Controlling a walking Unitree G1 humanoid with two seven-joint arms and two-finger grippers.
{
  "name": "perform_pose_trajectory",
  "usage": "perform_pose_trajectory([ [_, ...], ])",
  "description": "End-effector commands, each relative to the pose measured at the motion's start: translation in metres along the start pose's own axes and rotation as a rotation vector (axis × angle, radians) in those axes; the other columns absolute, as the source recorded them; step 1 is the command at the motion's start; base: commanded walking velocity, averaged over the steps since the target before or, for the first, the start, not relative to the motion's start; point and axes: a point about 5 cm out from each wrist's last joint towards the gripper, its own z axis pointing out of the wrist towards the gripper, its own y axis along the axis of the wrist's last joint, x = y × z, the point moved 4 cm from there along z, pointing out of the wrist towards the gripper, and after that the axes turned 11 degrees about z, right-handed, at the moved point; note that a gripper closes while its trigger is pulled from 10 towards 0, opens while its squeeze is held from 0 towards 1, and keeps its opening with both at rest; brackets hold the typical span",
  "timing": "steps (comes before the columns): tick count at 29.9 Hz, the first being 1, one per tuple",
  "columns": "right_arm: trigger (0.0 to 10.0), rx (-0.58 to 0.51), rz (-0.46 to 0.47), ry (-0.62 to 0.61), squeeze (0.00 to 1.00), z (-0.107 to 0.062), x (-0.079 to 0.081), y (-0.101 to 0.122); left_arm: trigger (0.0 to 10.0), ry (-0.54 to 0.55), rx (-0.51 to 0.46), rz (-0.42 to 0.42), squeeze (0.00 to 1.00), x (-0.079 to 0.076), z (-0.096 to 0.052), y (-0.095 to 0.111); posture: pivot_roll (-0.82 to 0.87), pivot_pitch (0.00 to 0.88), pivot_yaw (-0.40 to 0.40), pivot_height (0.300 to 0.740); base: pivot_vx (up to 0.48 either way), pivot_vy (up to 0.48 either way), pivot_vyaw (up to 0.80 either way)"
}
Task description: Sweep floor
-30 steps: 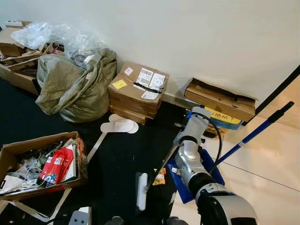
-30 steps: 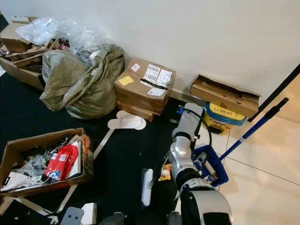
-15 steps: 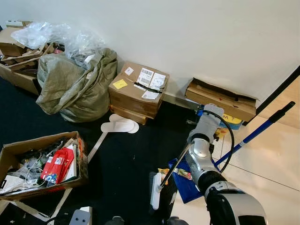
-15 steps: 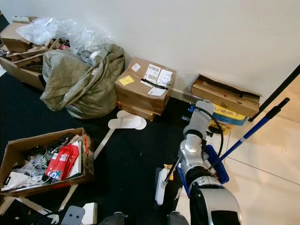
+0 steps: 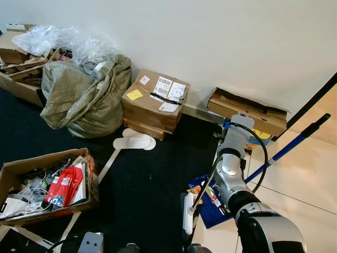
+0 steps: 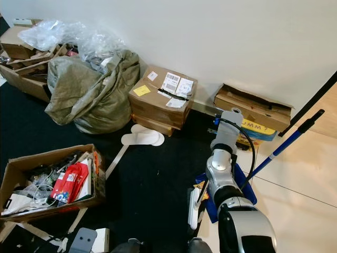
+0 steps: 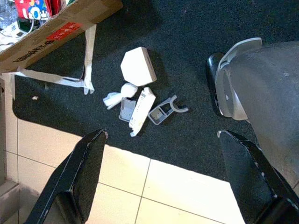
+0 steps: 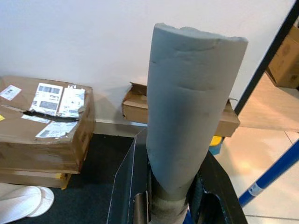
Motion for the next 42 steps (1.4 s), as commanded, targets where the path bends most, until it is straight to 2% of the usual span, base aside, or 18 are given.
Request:
perform_pose_trajectory([
  [1, 10.0, -0.054, -0.048, 0.049, 0.0, 0.003, 0.003, 0.009, 10.0, -0.035, 0.043, -0.005, 0.0, -0.013, -0.004, -0.012, -0.03, 0.223, -0.023, 0.74, 0.0, 0.0, 0.0],
  [6, 10.0, -0.072, -0.081, 0.098, 0.0, 0.004, 0.008, 0.013, 10.0, -0.035, 0.043, -0.008, 0.0, -0.013, -0.003, -0.01, -0.03, 0.215, -0.021, 0.74, 0.0, 0.0, 0.0],
  [11, 10.0, -0.054, -0.12, 0.088, 0.0, 0.005, 0.003, 0.009, 10.0, -0.033, 0.046, -0.008, 0.0, -0.012, -0.003, -0.011, -0.03, 0.213, -0.022, 0.74, 0.0, 0.0, 0.0],
  [18, 10.0, -0.064, -0.102, 0.092, 0.0, 0.007, 0.003, 0.013, 10.0, -0.034, 0.05, -0.009, 0.0, -0.013, -0.003, -0.011, -0.04, 0.209, -0.02, 0.74, 0.0, 0.0, 0.0],
  [22, 10.0, -0.088, -0.088, 0.149, 0.0, 0.007, 0.013, 0.019, 10.0, -0.035, 0.052, -0.011, 0.0, -0.014, -0.003, -0.011, -0.04, 0.204, -0.023, 0.74, 0.0, 0.0, 0.0],
  [29, 10.0, -0.136, -0.158, 0.269, 0.0, 0.005, 0.029, 0.026, 10.0, -0.031, 0.056, -0.018, 0.0, -0.014, -0.003, -0.011, -0.04, 0.197, -0.027, 0.74, 0.0, 0.0, 0.0],
  [37, 10.0, -0.185, -0.192, 0.356, 0.0, 0.005, 0.037, 0.036, 10.0, -0.032, 0.063, -0.022, 0.0, -0.014, -0.003, -0.013, -0.04, 0.196, -0.027, 0.74, 0.0, 0.0, 0.0],
  [42, 10.0, -0.195, -0.19, 0.37, 0.0, 0.006, 0.038, 0.039, 10.0, -0.032, 0.063, -0.023, 0.0, -0.014, -0.003, -0.013, -0.04, 0.196, -0.027, 0.74, 0.0, 0.0, 0.0],
])
